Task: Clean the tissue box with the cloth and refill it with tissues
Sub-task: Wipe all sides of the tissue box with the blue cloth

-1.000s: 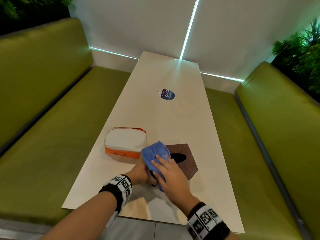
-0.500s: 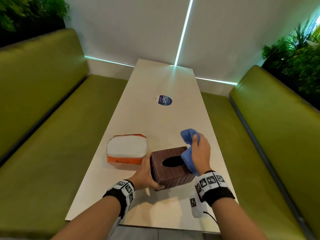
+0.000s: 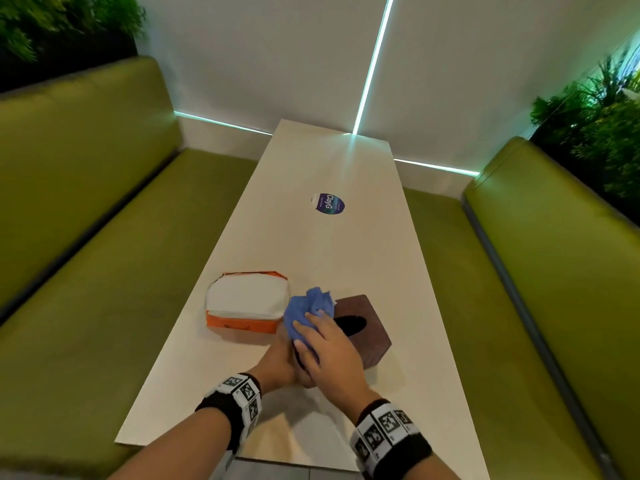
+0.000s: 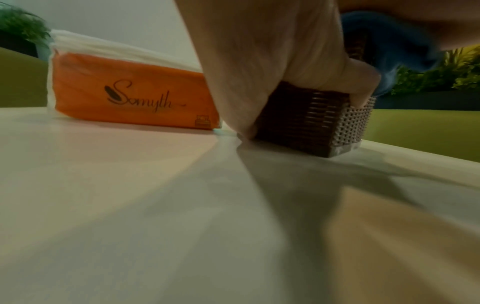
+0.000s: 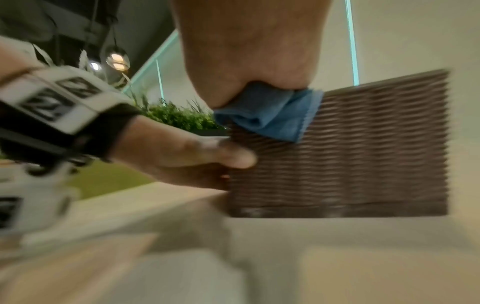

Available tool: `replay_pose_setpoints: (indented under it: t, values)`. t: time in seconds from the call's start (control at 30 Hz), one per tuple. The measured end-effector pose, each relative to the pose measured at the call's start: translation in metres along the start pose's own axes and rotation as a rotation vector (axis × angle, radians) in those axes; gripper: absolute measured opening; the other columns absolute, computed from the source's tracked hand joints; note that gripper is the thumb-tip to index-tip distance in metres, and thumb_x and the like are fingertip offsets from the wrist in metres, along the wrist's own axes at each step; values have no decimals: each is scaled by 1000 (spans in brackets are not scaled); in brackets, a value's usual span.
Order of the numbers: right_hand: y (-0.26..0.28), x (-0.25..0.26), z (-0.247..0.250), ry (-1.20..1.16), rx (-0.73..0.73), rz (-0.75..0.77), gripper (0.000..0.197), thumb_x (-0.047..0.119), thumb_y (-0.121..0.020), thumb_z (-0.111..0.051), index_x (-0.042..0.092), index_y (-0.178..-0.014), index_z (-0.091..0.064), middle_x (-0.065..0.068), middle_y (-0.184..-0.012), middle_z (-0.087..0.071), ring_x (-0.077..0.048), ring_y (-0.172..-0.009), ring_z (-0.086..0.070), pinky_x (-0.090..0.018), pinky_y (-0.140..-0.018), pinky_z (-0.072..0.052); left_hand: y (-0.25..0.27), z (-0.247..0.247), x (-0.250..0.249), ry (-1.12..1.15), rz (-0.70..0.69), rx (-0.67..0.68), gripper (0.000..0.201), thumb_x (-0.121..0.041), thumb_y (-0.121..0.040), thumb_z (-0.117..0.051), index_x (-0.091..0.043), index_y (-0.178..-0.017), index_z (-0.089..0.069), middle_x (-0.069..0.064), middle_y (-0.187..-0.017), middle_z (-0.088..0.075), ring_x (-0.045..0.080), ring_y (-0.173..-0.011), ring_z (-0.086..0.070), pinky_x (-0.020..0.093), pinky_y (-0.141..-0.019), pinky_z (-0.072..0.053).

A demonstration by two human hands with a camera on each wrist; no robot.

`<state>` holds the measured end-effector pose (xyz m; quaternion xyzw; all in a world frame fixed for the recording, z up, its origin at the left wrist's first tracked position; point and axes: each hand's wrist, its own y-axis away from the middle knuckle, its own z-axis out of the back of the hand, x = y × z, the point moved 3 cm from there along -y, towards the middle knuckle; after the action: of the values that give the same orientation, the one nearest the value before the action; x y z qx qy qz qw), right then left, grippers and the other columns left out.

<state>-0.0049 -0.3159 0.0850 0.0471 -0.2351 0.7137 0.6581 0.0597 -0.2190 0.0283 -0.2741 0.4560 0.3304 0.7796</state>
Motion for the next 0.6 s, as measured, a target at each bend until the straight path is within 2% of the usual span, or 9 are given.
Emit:
replay_pose_setpoints:
  t: [0.03,0.1,0.17,0.27,0.33,0.4,0.43,0.53,0.6]
  values:
    - [-1,-15,8,-2,21,9,54,52,-99,-25,24,-130,-60,-2,-140,-54,-20,-135,-44,-37,-111,-39,0,0,1,26,21,-27,97,-37,-62,-80,-65,-128,-16,-22,-136,-43,-6,-121,-45,16,-104,-38]
    - [-8,-54,26,-23,-5,-114,47,49,-99,-31,27,-133,-57,2,-144,-48,-17,-135,-41,-36,-111,-36,-2,1,6,57,101,-64,122,-34,-43,-90,-44,-137,-13,-5,-136,-36,8,-127,-42,26,-108,-39]
    - [-11,-82,39,-59,-85,-291,40,43,-100,-39,27,-134,-54,4,-149,-42,-16,-136,-39,-30,-108,-35,-4,-4,12,53,159,-66,131,-38,-39,-92,-29,-141,-11,2,-136,-32,15,-129,-40,35,-111,-39]
    - [-12,-63,27,-27,-134,-416,41,40,-101,-39,20,-134,-53,-2,-147,-43,-21,-133,-43,-32,-104,-38,-8,-11,15,23,216,-43,125,-40,-39,-89,-36,-135,-8,-3,-132,-30,18,-128,-38,35,-111,-37]
    - [-10,-27,10,-14,-79,-247,48,47,-100,-32,19,-129,-58,-5,-139,-53,-23,-131,-46,-33,-104,-41,-7,-12,10,37,294,15,111,-50,-39,-74,-30,-130,-16,-14,-116,-34,23,-130,-40,28,-109,-35]
    - [-9,-9,1,-32,-25,-38,49,50,-98,-33,20,-122,-65,-3,-130,-61,-21,-125,-53,-32,-103,-45,-4,-10,6,0,370,105,76,-58,-37,-56,-36,-106,-32,-25,-98,-35,22,-127,-46,25,-106,-36]
    - [-15,-11,1,-42,9,5,46,48,-98,-37,21,-121,-66,-2,-129,-61,-21,-124,-54,-34,-104,-45,-4,-9,5,-1,379,101,71,-58,-36,-59,-40,-100,-34,-24,-96,-38,19,-124,-48,27,-107,-38]
    - [-39,-42,15,-54,106,-42,39,42,-100,-41,25,-130,-58,0,-141,-51,-19,-131,-44,-35,-114,-31,-12,-5,2,14,298,-37,112,-46,-39,-86,-30,-131,-23,-3,-127,-40,18,-126,-40,30,-104,-39]
    - [-48,-70,28,-47,82,-162,35,35,-101,-43,27,-133,-54,1,-147,-44,-18,-135,-40,-31,-110,-30,-12,-5,-2,19,265,-69,129,-39,-40,-91,-26,-141,-13,-1,-133,-32,14,-125,-36,25,-103,-34]
